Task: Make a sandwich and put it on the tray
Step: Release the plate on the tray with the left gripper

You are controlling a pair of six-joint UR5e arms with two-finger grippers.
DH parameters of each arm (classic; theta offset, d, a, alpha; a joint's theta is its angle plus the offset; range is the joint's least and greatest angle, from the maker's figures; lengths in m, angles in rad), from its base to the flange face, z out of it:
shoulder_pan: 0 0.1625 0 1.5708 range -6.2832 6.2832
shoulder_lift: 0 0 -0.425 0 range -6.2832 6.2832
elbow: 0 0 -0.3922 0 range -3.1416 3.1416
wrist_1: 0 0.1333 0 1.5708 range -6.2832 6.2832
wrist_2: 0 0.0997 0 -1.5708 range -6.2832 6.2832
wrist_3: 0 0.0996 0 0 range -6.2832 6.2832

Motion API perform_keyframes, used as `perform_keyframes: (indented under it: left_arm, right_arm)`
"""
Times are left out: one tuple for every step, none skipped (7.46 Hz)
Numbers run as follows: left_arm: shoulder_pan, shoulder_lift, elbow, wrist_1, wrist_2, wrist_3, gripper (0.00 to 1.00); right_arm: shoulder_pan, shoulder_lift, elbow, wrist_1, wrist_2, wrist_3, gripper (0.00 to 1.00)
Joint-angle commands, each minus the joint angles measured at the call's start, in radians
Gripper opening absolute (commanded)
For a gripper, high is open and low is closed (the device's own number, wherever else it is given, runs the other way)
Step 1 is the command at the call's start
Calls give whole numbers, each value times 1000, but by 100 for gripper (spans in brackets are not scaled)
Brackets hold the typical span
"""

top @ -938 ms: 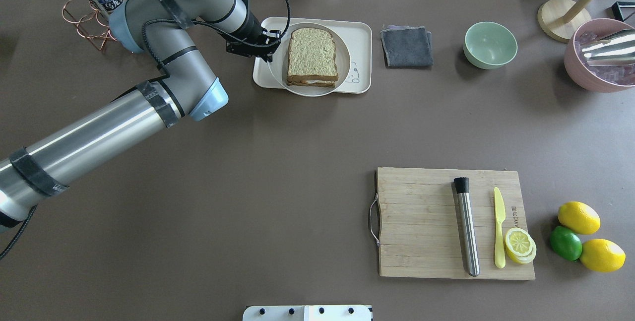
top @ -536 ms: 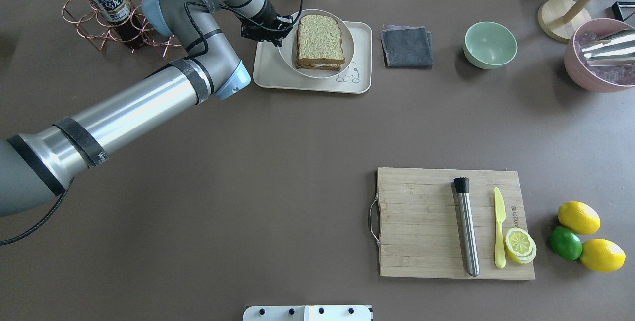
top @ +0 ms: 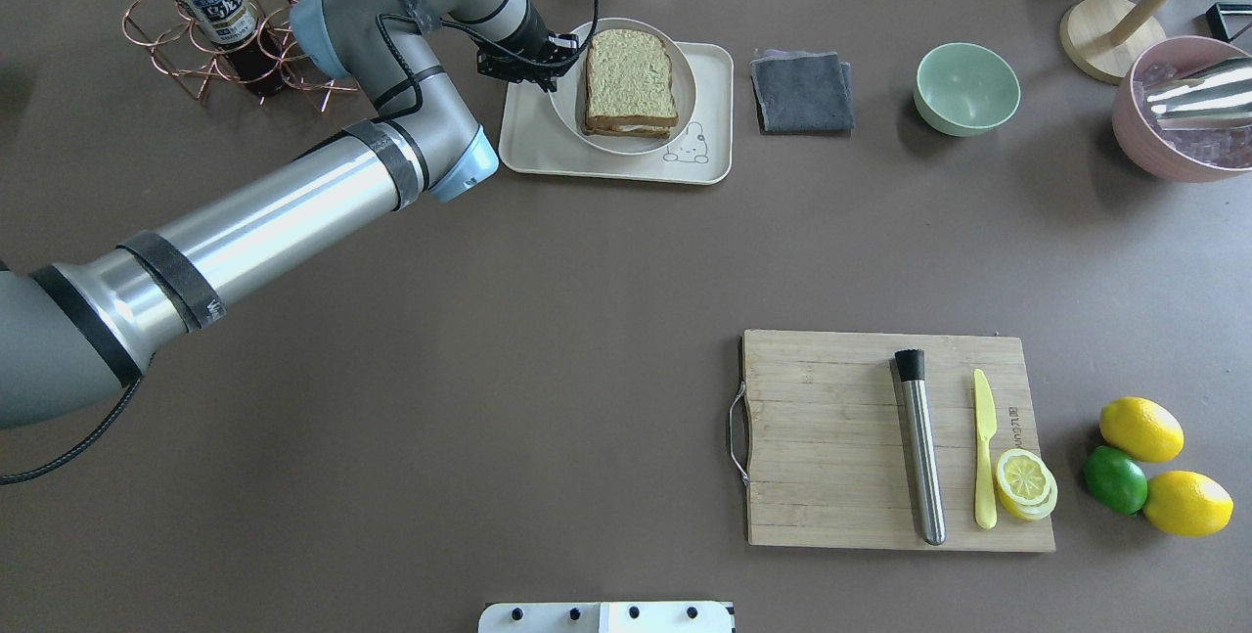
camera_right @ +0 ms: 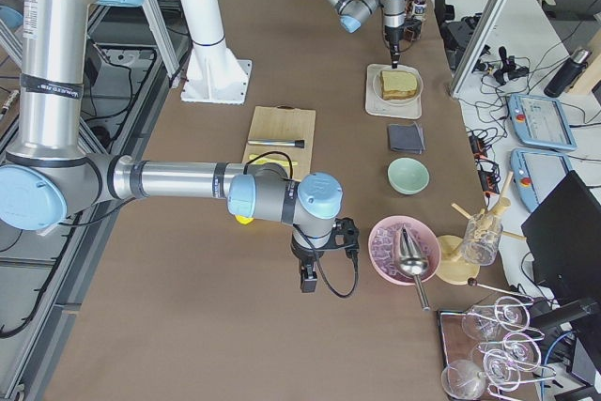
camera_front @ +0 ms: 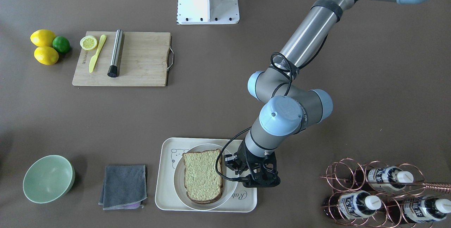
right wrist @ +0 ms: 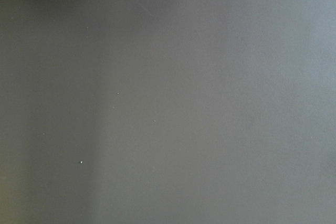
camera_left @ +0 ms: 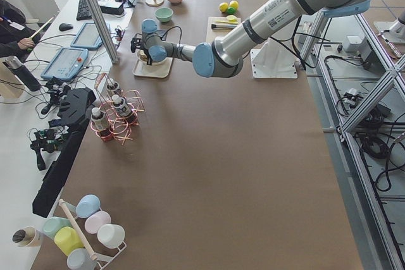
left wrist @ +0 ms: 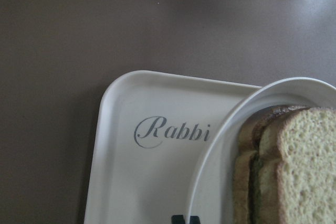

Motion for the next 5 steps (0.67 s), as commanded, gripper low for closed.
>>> perform_keyframes:
  left_arm:
    - [9,2,1,-34,22,1,98]
    - [6,4,-5,-39,22,1,99]
    - [-3,22,-32,-43,21,0,99]
    - [-20,138,-183,-33,16,-2,99]
    - [-37,294,-379,-11,10,3,99]
  right_arm:
    - [0,-4,-8,1,3,0,100]
    - [0,-2,-17,2,3,0,100]
    - [0,-2,-20,3,3,0,100]
    - [0,-2,-20,3,5,0,100]
    - [0,-2,-22,3,3,0,100]
